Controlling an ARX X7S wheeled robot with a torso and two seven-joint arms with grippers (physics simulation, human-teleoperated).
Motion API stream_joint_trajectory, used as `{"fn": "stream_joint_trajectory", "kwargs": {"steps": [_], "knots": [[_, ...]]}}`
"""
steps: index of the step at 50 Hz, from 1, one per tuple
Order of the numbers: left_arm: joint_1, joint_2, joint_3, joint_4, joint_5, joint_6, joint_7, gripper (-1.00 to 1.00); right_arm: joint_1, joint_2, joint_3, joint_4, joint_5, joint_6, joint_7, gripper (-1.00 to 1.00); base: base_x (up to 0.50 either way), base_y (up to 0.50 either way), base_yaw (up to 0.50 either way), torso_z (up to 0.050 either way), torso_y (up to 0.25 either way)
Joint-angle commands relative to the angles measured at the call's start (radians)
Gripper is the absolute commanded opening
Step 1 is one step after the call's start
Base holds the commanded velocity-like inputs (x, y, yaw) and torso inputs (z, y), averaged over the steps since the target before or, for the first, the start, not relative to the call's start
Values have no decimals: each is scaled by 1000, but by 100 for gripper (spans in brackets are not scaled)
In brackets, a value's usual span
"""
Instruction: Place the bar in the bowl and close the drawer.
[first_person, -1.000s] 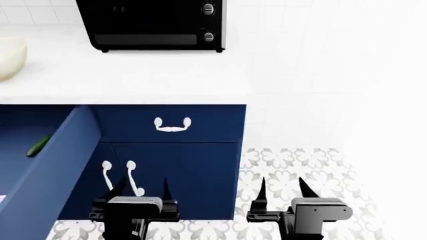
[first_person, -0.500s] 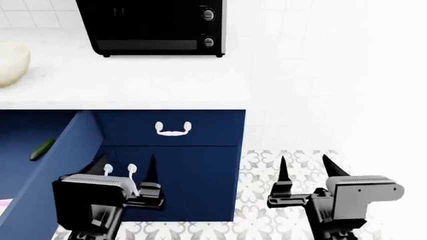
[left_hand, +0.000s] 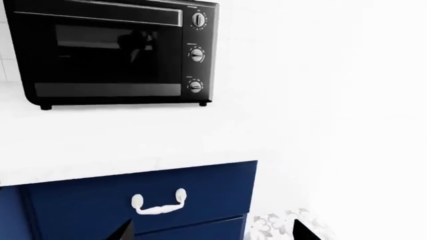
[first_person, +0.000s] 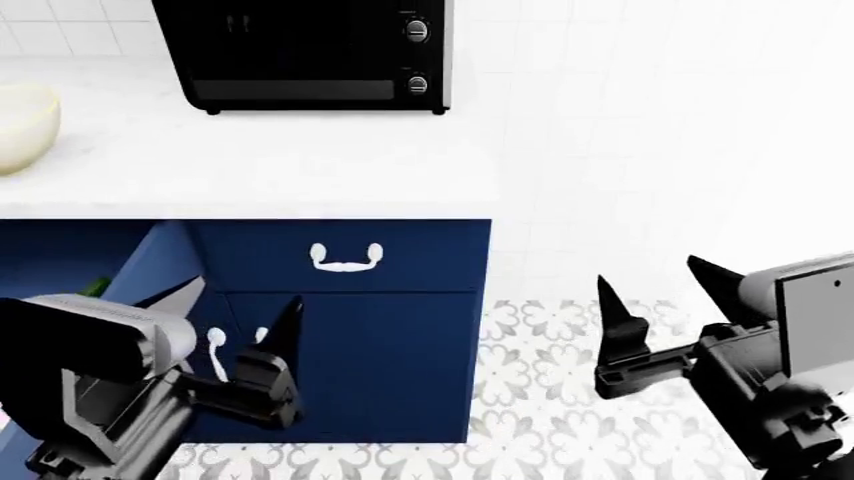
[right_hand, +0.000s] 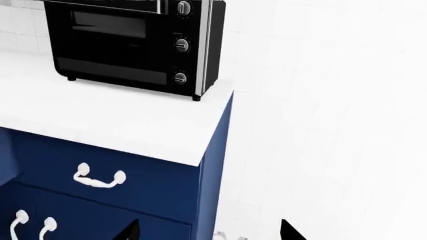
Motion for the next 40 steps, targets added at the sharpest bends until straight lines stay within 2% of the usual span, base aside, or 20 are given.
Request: {"fn": "stream_joint_trajectory", "kwargs": {"steps": [1, 3, 8, 20, 40], "knots": [[-122, -222, -32, -18, -513, 15, -327, 100, 156, 191, 164, 68, 647, 191, 343, 100, 0, 0, 0, 50, 0], [-128, -255, -26, -13, -566, 43, -363, 100, 162, 230, 159, 92, 742, 168, 415, 100, 0, 0, 0, 50, 0], [-142, -306, -11, -3, -640, 82, -409, 100, 155, 283, 148, 109, 830, 129, 491, 100, 0, 57, 0, 50, 0], [-148, -370, -11, 4, -726, 135, -467, 100, 163, 348, 102, 125, 910, 72, 586, 100, 0, 500, 0, 1, 0], [-150, -377, -24, -3, -749, 151, -470, 100, 165, 402, 67, 125, 955, 19, 644, 100, 0, 500, 0, 0, 0]]}}
